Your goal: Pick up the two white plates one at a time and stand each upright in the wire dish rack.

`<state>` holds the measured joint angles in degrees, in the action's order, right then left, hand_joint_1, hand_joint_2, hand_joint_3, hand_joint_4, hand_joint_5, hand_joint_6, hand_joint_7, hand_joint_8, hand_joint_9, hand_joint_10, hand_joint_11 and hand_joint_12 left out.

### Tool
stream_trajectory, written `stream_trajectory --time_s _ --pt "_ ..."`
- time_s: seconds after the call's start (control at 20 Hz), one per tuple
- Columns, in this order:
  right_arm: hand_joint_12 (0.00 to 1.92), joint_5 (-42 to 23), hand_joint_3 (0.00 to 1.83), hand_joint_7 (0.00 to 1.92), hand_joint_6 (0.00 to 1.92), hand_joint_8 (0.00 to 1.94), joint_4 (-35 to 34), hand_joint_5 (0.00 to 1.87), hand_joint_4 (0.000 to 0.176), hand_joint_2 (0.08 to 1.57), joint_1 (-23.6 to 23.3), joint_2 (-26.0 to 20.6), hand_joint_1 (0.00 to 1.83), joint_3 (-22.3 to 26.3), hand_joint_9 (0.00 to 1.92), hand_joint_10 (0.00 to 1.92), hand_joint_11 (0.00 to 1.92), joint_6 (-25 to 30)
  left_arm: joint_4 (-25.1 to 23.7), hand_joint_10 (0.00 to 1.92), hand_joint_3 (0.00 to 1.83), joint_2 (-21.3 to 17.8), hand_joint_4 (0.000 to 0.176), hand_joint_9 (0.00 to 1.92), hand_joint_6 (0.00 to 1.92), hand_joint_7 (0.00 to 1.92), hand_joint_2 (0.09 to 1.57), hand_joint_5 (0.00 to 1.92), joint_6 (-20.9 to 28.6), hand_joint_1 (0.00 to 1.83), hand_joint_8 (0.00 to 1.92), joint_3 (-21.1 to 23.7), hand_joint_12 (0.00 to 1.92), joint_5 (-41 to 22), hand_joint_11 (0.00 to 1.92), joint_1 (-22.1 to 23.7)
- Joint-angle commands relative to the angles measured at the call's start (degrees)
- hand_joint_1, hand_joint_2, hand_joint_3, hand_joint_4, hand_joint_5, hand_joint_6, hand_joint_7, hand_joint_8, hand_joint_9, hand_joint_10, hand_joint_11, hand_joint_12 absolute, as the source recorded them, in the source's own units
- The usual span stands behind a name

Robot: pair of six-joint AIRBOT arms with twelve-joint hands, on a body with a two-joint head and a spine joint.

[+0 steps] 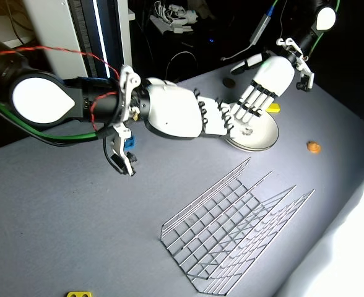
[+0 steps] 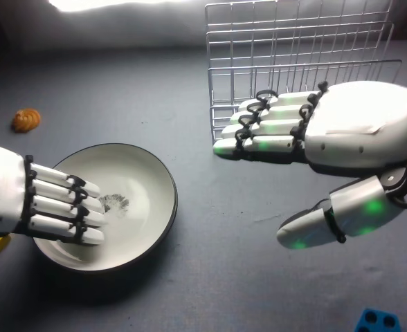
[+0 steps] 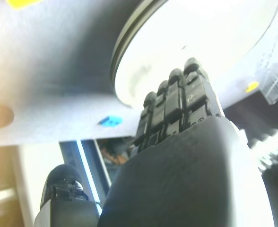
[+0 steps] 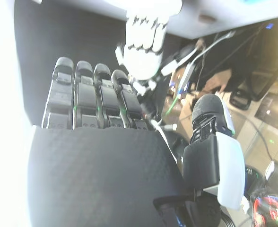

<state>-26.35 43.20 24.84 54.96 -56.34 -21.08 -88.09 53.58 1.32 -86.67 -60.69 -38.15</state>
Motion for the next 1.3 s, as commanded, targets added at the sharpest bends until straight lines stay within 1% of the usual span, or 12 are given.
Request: stream_trajectory --time_s 0.0,0.1,0.2,0.4,0.9,1.1,1.25 --pt "0.0 -7.5 0.0 0.0 0.0 0.0 -2.1 0.0 0.0 1.12 -0.5 -0.3 0.0 0.3 0.0 0.0 0.0 0.1 3.6 0.0 0.01 0.1 0.0 0.0 0.0 0.0 0.94 0.0 0.0 0.0 0.0 -0.5 0.0 -2.3 0.0 0.1" --pt "0.0 -7.9 0.0 0.0 0.0 0.0 -2.1 0.0 0.0 1.11 -0.5 -0.3 0.0 0.4 0.0 0.0 0.0 -0.4 4.0 0.0 0.01 0.2 0.0 0.0 0.0 0.0 0.93 0.0 0.2 0.0 0.0 -1.4 0.0 -2.4 0.0 0.0" --pt "0.0 -8.0 0.0 0.0 0.0 0.0 -2.1 0.0 0.0 1.12 -0.3 -0.3 0.0 0.7 0.0 0.0 0.0 -2.8 5.3 0.0 0.01 0.3 0.0 0.0 0.0 0.0 0.93 0.0 1.1 0.0 0.0 -2.9 0.0 -3.1 0.0 0.0" --pt "0.0 -8.0 0.0 0.0 0.0 0.0 -2.1 0.0 0.0 1.11 -0.2 -0.3 0.0 0.8 0.0 0.0 0.0 -4.3 5.5 0.0 0.01 0.8 0.0 0.0 0.0 0.0 0.93 0.0 1.6 0.0 0.0 -5.1 0.0 -3.6 0.0 -0.4" --pt "0.0 -8.2 0.0 0.0 0.0 0.0 -2.1 0.0 0.0 1.09 0.1 -0.3 0.0 0.9 0.0 0.0 0.0 -5.6 5.5 0.0 0.01 1.6 0.0 0.0 0.0 0.0 0.94 0.0 0.9 0.0 0.0 -6.4 0.0 -3.9 0.0 -2.7" --pt "0.0 -8.8 0.0 0.0 0.0 0.0 -2.1 0.0 0.0 1.09 0.2 -0.3 0.0 1.0 0.0 0.0 0.0 -8.2 5.4 0.0 0.01 1.9 0.0 0.0 0.0 0.0 0.94 0.0 0.3 0.0 0.0 -7.0 0.0 -3.9 0.0 -3.3" --pt "0.0 -8.9 0.0 0.0 0.0 0.0 -2.1 0.0 0.0 1.09 0.5 -0.3 0.0 1.3 0.0 0.0 0.0 -12.0 5.4 0.0 0.01 2.4 0.0 0.0 0.0 0.0 0.95 0.0 -0.1 0.0 0.0 -7.6 0.0 -3.6 0.0 -3.9"
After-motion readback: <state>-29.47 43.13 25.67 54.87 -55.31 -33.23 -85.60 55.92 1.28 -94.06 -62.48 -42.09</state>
